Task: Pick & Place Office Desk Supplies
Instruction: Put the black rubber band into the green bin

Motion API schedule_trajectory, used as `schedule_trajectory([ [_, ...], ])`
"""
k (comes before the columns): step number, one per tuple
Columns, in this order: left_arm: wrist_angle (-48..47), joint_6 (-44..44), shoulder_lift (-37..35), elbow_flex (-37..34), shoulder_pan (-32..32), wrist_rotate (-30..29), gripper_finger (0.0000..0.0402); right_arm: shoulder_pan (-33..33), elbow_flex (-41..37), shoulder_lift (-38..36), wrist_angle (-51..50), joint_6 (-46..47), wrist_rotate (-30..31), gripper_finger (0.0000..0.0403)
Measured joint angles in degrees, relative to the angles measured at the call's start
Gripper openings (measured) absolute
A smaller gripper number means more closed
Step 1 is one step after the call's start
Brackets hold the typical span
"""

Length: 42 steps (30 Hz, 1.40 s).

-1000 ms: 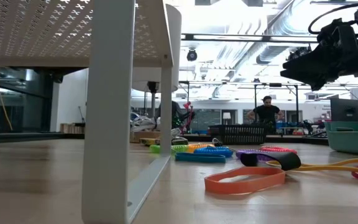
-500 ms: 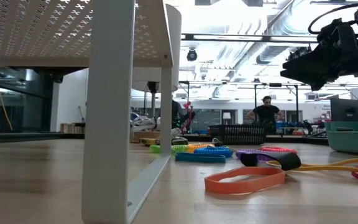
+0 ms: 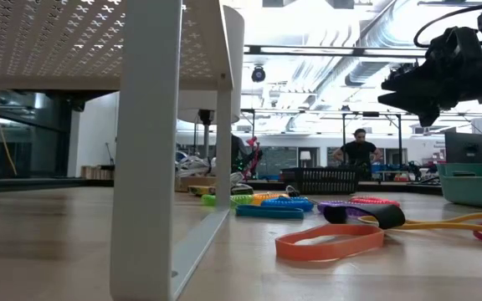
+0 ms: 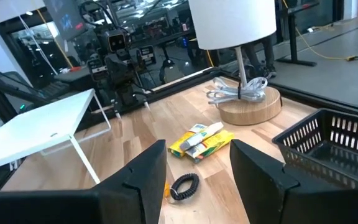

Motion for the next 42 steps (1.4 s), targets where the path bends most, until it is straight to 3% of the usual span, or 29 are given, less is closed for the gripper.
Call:
schedule_trajectory([
  [10, 0.0, 0.0, 0.0, 0.0, 0.0, 0.0, 0.0108, 0.1, 0.4, 0.6, 3.8, -0.2, -4.4, 0.0166],
  [14, 0.0, 0.0, 0.0, 0.0, 0.0, 0.0, 0.0108, 1.1, 4.7, 3.6, 3.9, -1.7, -4.3, 0.0166],
  [31, 0.0, 0.0, 0.0, 0.0, 0.0, 0.0, 0.0108, 10.4, 30.3, 41.6, 2.9, -9.9, -4.2, 0.0166],
  [42, 0.0, 0.0, 0.0, 0.0, 0.0, 0.0, 0.0108, 20.7, 41.6, 57.2, -6.9, -14.2, 0.8, 0.0166],
])
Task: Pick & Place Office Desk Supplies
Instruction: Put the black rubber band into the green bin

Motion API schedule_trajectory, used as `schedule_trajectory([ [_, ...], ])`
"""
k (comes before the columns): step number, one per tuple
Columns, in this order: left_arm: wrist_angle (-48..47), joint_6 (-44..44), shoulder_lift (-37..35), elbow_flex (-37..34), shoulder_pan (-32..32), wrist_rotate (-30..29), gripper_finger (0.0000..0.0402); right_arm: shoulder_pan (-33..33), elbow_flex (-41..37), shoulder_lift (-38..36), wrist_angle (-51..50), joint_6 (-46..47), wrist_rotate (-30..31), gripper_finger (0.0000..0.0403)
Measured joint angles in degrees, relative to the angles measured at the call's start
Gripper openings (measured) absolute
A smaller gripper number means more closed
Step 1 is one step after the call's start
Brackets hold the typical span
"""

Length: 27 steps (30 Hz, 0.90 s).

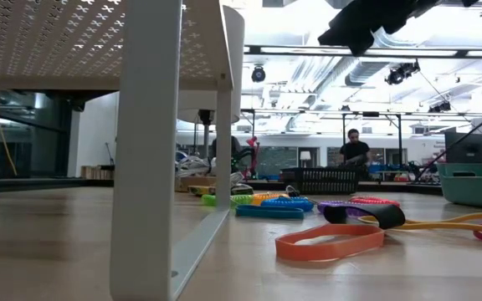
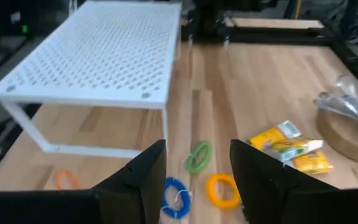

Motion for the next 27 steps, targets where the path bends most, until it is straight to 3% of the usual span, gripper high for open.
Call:
schedule_trajectory([
  [4, 0.0, 0.0, 0.0, 0.0, 0.0, 0.0, 0.0108, 4.1, 2.5, 3.1, -3.4, 2.0, 3.7, 0.0166],
  [9, 0.0, 0.0, 0.0, 0.0, 0.0, 0.0, 0.0108, 8.3, 4.0, 5.5, -9.5, 10.8, 9.9, 0.0166],
  [15, 0.0, 0.0, 0.0, 0.0, 0.0, 0.0, 0.0108, 11.3, 4.0, 8.3, -12.2, 19.1, 10.7, 0.0166],
  [21, 0.0, 0.0, 0.0, 0.0, 0.0, 0.0, 0.0108, 13.0, 4.0, 12.7, -11.3, 23.4, 9.0, 0.0166],
  [27, 0.0, 0.0, 0.0, 0.0, 0.0, 0.0, 0.0108, 13.4, 4.0, 16.5, -5.4, 32.6, 0.2, 0.0166],
])
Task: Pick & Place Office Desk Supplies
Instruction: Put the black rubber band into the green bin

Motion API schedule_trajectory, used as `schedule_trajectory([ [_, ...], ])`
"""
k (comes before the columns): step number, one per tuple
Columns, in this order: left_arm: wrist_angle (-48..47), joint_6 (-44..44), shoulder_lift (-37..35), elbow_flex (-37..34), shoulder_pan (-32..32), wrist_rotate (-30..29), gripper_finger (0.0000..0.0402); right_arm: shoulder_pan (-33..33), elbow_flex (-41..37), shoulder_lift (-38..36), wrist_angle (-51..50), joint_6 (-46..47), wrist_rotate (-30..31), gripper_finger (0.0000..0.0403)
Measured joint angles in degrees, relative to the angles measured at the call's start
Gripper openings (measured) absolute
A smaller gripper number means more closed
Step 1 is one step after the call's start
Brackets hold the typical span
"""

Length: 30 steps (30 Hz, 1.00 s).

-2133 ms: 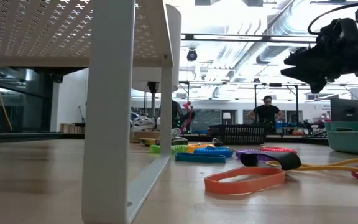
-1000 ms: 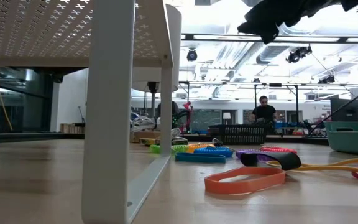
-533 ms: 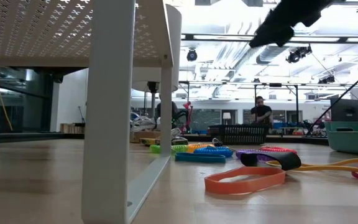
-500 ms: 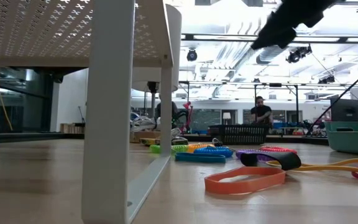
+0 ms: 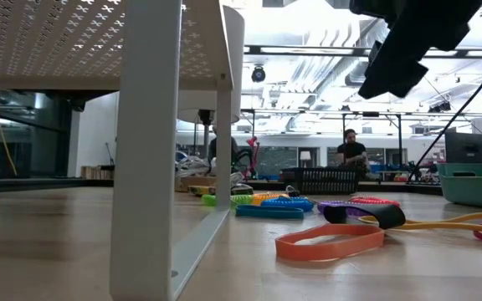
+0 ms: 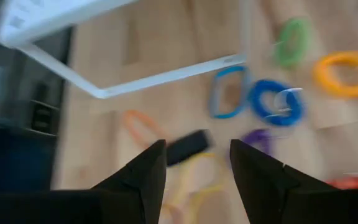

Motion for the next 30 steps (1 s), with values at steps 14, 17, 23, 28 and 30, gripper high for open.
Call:
schedule_trajectory([
  [14, 0.0, 0.0, 0.0, 0.0, 0.0, 0.0, 0.0108, 0.0, 0.0, 8.1, 11.2, 17.4, -9.2, 0.0166],
  [17, 0.0, 0.0, 0.0, 0.0, 0.0, 0.0, 0.0108, 0.0, 0.1, 10.3, 16.7, 20.9, -11.2, 0.0166],
  [23, 0.0, 0.0, 0.0, 0.0, 0.0, 0.0, 0.0108, 0.0, 0.1, 12.9, 19.6, 27.1, -11.9, 0.0166],
  [28, 0.0, 0.0, 0.0, 0.0, 0.0, 0.0, 0.0108, 0.0, 0.1, 13.0, 14.3, 31.4, -7.0, 0.0166],
  [30, 0.0, 0.0, 0.0, 0.0, 0.0, 0.0, 0.0108, 0.0, 0.1, 13.0, 12.5, 32.7, -5.7, 0.0166],
])
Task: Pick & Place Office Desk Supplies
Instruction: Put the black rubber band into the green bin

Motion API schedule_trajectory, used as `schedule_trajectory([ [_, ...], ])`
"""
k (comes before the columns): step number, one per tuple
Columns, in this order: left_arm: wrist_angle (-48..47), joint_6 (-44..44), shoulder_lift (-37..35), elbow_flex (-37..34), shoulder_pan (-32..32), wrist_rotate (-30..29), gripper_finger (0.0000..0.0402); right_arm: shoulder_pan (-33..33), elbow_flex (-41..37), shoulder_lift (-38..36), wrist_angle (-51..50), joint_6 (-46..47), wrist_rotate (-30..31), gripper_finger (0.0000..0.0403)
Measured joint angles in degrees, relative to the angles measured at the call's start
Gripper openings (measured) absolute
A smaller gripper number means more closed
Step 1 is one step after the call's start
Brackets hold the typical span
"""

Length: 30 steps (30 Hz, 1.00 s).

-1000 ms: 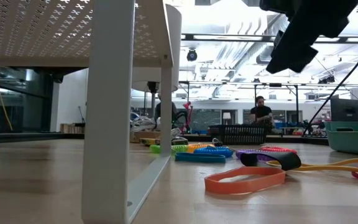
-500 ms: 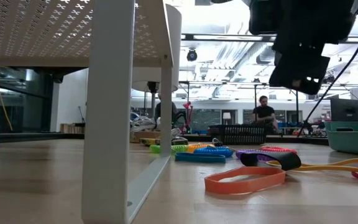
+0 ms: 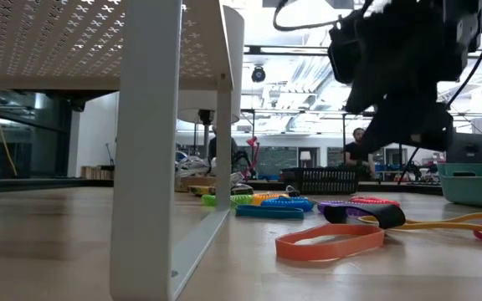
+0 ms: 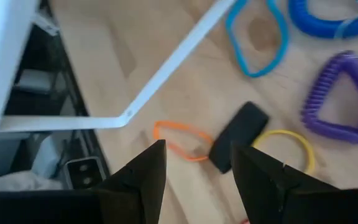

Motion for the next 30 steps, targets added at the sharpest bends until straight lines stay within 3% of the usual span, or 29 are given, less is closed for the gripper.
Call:
schedule_trajectory([
  [10, 0.0, 0.0, 0.0, 0.0, 0.0, 0.0, 0.0108, 0.2, 0.0, 0.1, -4.2, 4.3, 2.0, 0.0166],
  [30, 0.0, 0.0, 0.0, 0.0, 0.0, 0.0, 0.0108, 1.2, 0.0, 8.5, 5.1, 10.5, -1.4, 0.0166],
])
